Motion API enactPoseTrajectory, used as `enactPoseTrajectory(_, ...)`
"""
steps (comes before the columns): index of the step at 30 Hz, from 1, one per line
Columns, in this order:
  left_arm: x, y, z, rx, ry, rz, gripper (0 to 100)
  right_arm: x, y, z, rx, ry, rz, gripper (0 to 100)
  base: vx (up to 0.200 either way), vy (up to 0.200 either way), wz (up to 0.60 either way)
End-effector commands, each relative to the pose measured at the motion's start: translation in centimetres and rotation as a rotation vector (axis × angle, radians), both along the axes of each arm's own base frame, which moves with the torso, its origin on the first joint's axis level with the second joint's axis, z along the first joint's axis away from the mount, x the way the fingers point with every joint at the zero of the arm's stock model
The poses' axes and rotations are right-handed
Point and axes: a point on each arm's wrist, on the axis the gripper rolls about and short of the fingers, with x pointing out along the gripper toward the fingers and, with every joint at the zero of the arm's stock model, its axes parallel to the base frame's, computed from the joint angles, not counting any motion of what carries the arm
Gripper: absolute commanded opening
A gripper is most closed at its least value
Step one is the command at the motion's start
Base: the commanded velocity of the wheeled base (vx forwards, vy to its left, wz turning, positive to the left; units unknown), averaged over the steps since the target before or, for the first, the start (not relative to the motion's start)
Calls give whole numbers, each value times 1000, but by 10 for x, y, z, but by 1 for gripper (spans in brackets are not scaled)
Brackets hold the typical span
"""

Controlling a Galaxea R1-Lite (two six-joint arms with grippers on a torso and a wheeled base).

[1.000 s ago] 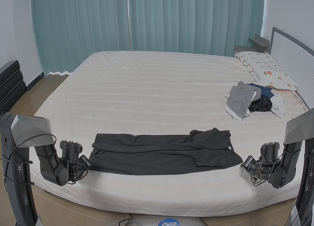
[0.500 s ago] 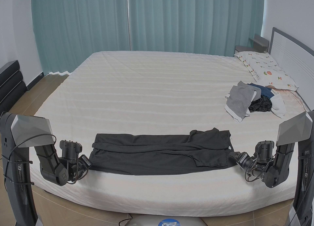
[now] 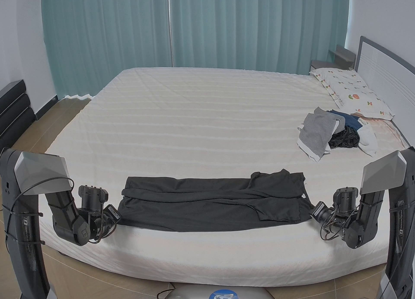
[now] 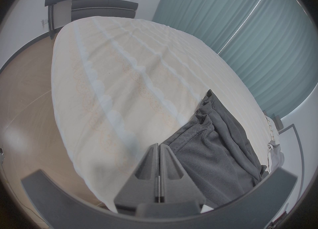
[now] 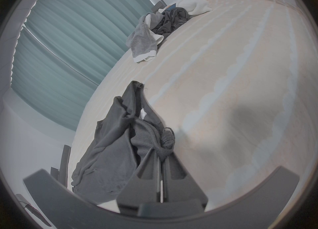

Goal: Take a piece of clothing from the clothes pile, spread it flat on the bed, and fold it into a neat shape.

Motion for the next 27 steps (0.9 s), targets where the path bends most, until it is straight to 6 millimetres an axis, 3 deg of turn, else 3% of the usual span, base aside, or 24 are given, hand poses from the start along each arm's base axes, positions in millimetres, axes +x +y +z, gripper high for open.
enactPoseTrajectory(1,0,1,0,0,1,4,0,-9,0,2,-7,18,-5,0,0,0,0)
enactPoseTrajectory(12,-1,12,5,-11,3,-20,0,-38,-6,20,-15,33,5,0,0,0,0)
enactPoseTrajectory(27,-17,13,4,58,94,-93,0,-67,-5,12,-134,141,121,0,0,0,0)
